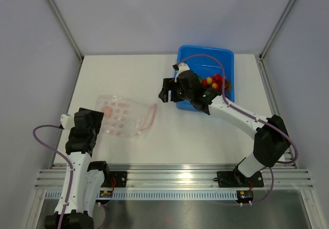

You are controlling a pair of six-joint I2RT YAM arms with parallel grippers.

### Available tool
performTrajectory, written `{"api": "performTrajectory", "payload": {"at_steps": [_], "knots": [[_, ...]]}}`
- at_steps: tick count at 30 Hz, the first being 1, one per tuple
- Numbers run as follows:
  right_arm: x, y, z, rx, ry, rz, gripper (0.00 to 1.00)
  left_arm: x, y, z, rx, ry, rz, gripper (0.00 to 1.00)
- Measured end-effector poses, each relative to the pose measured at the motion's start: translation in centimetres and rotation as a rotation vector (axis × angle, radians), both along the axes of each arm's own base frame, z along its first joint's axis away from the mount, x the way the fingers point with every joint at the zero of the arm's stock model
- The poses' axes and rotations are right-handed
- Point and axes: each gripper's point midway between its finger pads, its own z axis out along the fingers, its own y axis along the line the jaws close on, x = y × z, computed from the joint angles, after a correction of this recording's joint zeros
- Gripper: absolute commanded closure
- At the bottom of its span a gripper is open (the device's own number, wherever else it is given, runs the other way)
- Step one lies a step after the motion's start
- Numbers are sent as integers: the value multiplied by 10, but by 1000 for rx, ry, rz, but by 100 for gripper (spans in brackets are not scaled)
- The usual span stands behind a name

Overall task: Open the zip-top bag and remove the fake food
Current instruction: Place the fake fruit in the bin, then adjust the fake fruit in the zipper food storage bag.

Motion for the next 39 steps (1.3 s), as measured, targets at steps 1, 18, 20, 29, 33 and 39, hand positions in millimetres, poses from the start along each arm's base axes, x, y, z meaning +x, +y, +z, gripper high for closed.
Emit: {"api": "performTrajectory", "payload": {"at_steps": [1,18,20,29,33,39], "knots": [[-4,4,-7,1,29,8,19,0,1,1,7,3,3,4],[-49,63,-91,-12,289,150,16,-11,16,-13,15,94,78,1],[-49,69,-100,-7,299,168,16,-11,17,-15,12,103,84,1],[-46,106,-109,58,305,279,18,-7,19,-9,5,112,95,1],[-42,124,-95,98,263,332,37,-4,22,-1,16,122,94,1],[-30,139,-84,110,207,358,72,-4,28,-5,11,146,111,1]]}}
